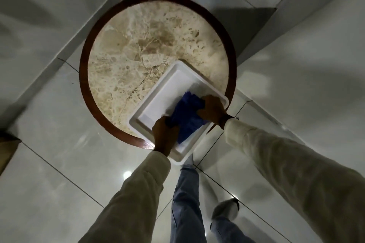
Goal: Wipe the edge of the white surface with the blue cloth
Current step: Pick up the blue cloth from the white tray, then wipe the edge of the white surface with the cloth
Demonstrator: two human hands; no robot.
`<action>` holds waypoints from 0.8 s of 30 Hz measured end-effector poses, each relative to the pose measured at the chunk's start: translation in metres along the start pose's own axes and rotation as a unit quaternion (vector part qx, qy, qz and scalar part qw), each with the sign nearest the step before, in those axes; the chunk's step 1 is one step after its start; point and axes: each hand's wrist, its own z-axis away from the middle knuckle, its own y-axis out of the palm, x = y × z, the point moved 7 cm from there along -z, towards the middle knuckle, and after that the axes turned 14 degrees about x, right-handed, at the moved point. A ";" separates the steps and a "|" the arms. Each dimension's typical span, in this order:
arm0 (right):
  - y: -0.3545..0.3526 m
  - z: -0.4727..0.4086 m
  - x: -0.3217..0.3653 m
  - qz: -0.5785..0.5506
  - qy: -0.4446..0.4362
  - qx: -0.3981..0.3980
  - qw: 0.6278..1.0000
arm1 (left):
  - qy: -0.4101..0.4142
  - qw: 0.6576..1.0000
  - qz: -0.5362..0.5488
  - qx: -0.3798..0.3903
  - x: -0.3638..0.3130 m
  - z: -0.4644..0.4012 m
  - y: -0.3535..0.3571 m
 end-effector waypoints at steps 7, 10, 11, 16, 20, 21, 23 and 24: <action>-0.066 0.116 -0.009 -0.263 -0.049 -0.044 0.963 | 0.105 0.985 0.130 0.049 -0.099 0.076 0.023; -0.091 0.177 -0.034 -0.374 -0.081 -0.042 0.923 | 0.136 0.980 0.106 0.100 -0.149 0.107 0.069; -0.101 0.197 -0.048 -0.394 -0.091 -0.051 0.913 | 0.148 0.977 0.087 0.123 -0.166 0.116 0.091; -0.119 0.287 -0.143 -0.514 -0.114 -0.053 0.848 | 0.163 0.950 0.061 0.258 -0.223 0.161 0.219; -0.113 0.329 -0.232 -0.564 -0.106 -0.092 0.813 | 0.144 0.933 -0.022 0.330 -0.228 0.179 0.318; -0.106 0.335 -0.261 -0.576 -0.083 -0.118 0.805 | 0.138 0.923 -0.063 0.353 -0.224 0.182 0.343; -0.087 0.341 -0.322 -0.616 -0.029 -0.186 0.765 | 0.142 0.892 -0.171 0.394 -0.215 0.180 0.390; -0.071 0.341 -0.351 -0.647 -0.005 -0.215 0.732 | 0.163 0.870 -0.242 0.398 -0.211 0.172 0.410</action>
